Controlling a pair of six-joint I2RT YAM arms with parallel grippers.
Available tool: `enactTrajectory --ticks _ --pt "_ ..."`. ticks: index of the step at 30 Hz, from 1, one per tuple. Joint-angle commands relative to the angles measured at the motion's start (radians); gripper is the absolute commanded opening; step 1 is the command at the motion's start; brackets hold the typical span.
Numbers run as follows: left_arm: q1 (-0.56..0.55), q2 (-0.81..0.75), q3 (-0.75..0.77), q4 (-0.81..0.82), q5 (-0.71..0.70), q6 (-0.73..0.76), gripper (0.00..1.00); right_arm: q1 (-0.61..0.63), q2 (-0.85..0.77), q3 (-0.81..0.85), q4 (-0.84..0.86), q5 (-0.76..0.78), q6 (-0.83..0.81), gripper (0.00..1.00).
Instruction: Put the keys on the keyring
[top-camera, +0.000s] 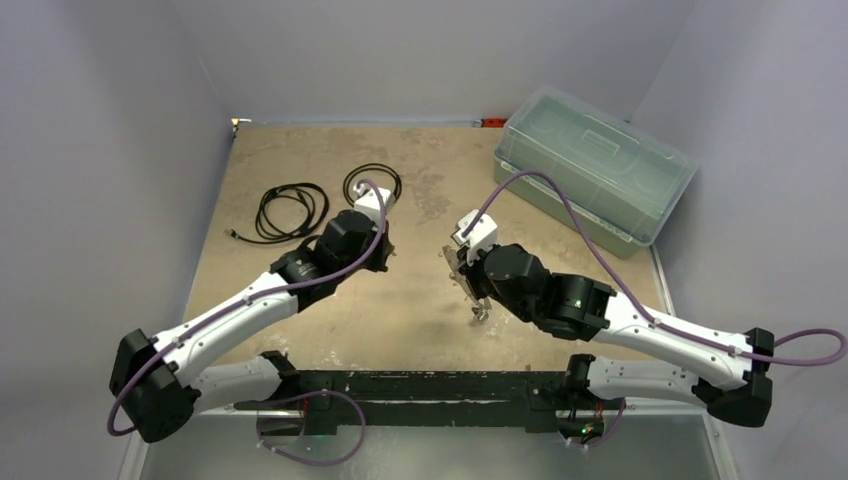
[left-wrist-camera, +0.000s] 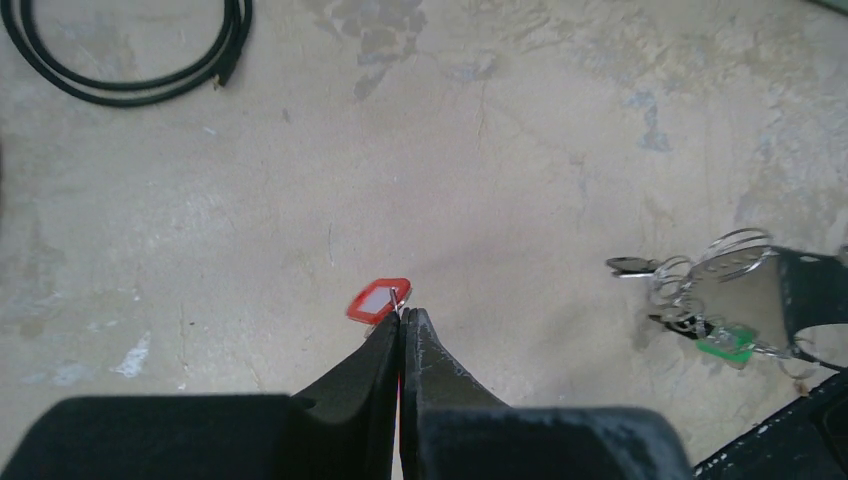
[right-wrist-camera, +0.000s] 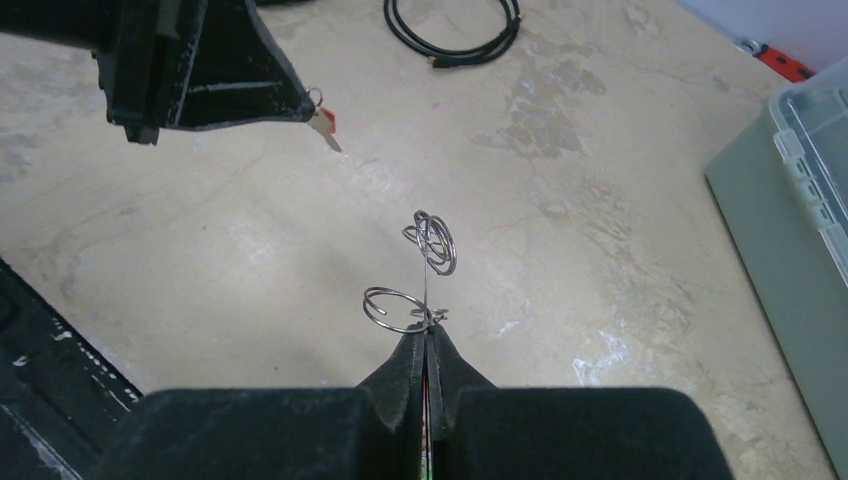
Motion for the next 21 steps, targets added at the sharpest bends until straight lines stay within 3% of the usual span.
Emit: enactTrajectory --ticks 1,4,10,16,21 --pt "-0.005 -0.072 0.142 -0.175 -0.027 0.091 0.0 0.004 -0.046 0.051 0.099 -0.082 -0.044 0.0" --pt "-0.005 -0.113 0.194 -0.217 0.031 0.211 0.0 0.004 -0.06 0.044 0.114 -0.142 -0.066 0.0" --pt "-0.005 -0.252 0.154 -0.12 0.239 0.507 0.0 0.004 -0.058 0.054 0.101 -0.287 -0.156 0.0" --pt "-0.005 -0.329 0.116 -0.039 0.356 0.592 0.0 0.006 -0.008 0.087 0.045 -0.389 -0.166 0.0" --pt "-0.007 -0.371 0.077 -0.021 0.525 0.646 0.0 0.006 0.028 0.107 0.028 -0.378 -0.153 0.0"
